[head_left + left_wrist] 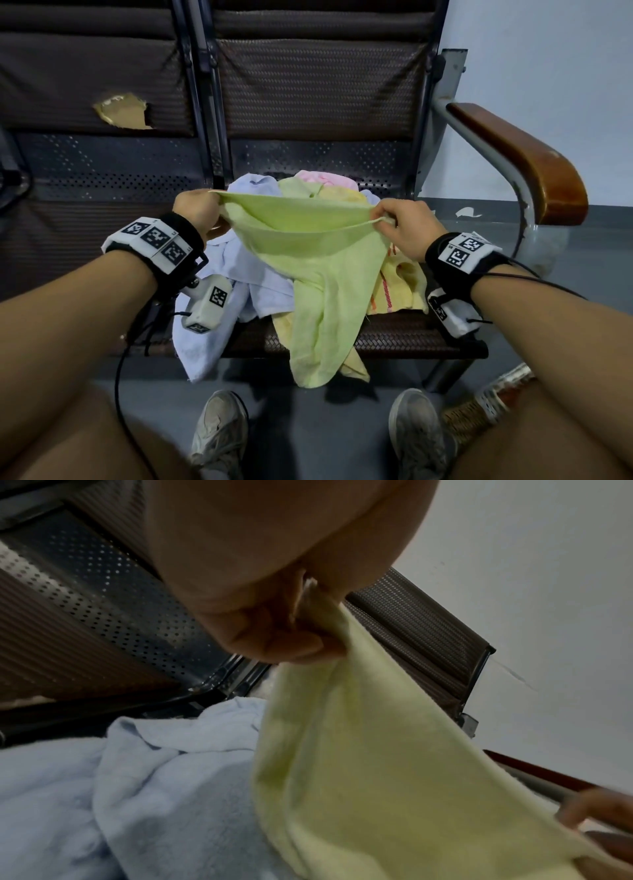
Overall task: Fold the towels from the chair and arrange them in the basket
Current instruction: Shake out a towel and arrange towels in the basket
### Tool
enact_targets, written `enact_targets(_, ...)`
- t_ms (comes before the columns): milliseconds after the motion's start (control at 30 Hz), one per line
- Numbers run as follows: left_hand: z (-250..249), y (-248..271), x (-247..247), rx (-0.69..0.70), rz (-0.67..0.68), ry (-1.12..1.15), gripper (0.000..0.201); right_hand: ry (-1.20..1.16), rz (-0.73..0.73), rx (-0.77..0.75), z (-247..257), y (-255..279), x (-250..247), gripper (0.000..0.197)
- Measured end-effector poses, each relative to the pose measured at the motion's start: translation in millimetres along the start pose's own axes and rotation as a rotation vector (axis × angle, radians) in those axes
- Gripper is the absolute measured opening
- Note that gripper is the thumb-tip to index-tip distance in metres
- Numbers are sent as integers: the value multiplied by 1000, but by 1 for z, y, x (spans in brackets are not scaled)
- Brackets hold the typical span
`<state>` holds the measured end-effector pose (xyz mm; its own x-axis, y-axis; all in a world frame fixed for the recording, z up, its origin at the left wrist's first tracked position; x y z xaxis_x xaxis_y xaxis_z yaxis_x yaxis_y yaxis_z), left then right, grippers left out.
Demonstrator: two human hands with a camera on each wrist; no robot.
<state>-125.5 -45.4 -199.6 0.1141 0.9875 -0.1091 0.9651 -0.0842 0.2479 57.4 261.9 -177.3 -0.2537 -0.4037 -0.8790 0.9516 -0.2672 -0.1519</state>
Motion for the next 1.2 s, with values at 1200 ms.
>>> enact_targets(1200,-190,79,1,427,164,-162,77,-475,-253,196,75,4,-201,47)
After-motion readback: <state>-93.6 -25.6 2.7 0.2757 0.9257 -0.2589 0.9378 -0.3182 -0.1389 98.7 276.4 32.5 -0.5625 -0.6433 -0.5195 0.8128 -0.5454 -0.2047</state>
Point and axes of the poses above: each hand's wrist, its own y-axis away from the middle knuckle, its own x-axis out of the palm, z = x × y, the point moved 8 cm from there along -y, towards the middle knuckle, and after that the axes turned 2 degrees about z, right-handed, at the moved point
